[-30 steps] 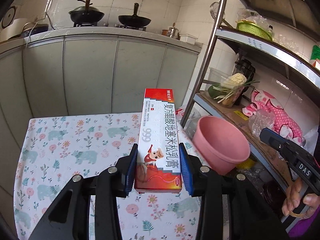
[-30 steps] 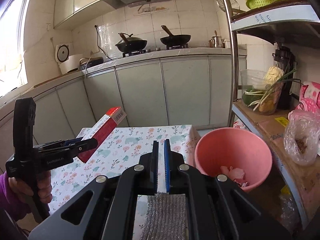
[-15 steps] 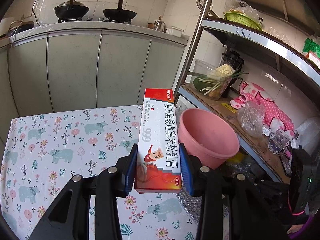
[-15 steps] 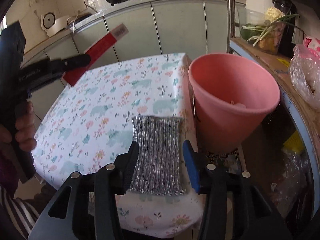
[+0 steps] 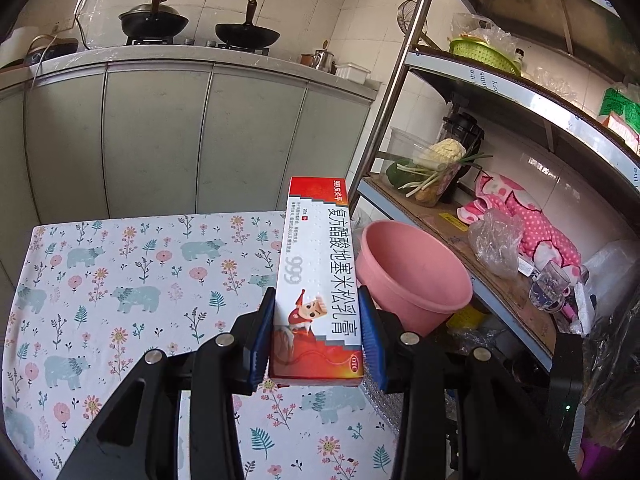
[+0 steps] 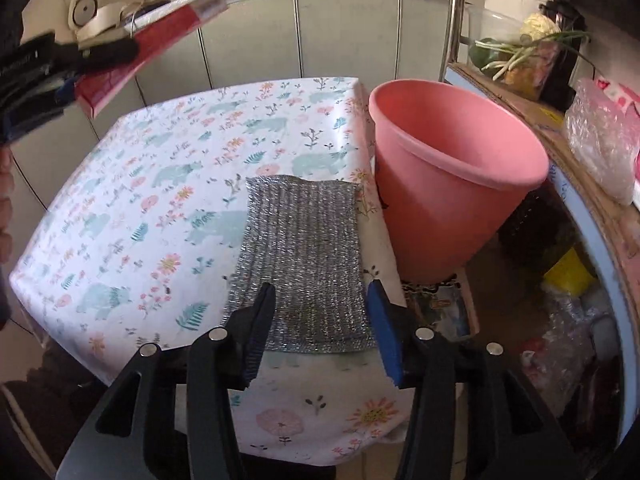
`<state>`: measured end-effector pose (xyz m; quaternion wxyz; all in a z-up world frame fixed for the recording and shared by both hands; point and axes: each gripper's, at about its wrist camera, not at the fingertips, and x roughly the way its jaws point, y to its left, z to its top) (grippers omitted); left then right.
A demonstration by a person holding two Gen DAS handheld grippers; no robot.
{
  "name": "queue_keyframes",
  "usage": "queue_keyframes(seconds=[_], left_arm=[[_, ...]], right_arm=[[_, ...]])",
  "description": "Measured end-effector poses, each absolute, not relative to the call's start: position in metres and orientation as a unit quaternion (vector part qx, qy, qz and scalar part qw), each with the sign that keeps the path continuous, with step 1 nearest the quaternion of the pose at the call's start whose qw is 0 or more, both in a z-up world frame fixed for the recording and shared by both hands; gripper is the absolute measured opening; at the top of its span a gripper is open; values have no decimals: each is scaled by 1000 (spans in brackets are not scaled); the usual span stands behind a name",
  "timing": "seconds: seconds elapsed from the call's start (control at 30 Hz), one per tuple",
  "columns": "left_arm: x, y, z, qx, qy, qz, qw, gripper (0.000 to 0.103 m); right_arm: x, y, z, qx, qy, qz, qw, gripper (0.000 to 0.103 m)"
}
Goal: Collect trash
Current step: 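Lift and carry the medicine box and grey scrubber toward the pink bucket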
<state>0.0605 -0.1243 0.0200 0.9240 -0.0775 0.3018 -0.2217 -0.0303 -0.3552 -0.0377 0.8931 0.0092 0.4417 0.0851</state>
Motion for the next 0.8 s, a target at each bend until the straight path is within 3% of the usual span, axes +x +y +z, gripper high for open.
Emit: queue_keyframes(seconds=[0.13,0.37,0.57,0.67,0.7,0.8], left_arm=[[58,-120,19,-84,303,-222,923,39],[50,-108,22,-89,296,-219,926,39],[56,-100,13,-106,310,-216,920,39],[56,-100,10,-104,311,-218,919,39],[56,-99,10,-104,311,-217,919,39],[58,-96,10,-108,312,-214,919,39]], right_arm=[[-22,-339,-23,19,411,118,904,49],[-3,-313,-49,-30,472,115,874,49],[-16,-303,-54,-84,444,110,885,48],[-15,-308,-53,-74,440,107,888,37],[-15,-308,-52,-68,439,116,888,23],[-15,-305,-48,-71,433,118,891,8]])
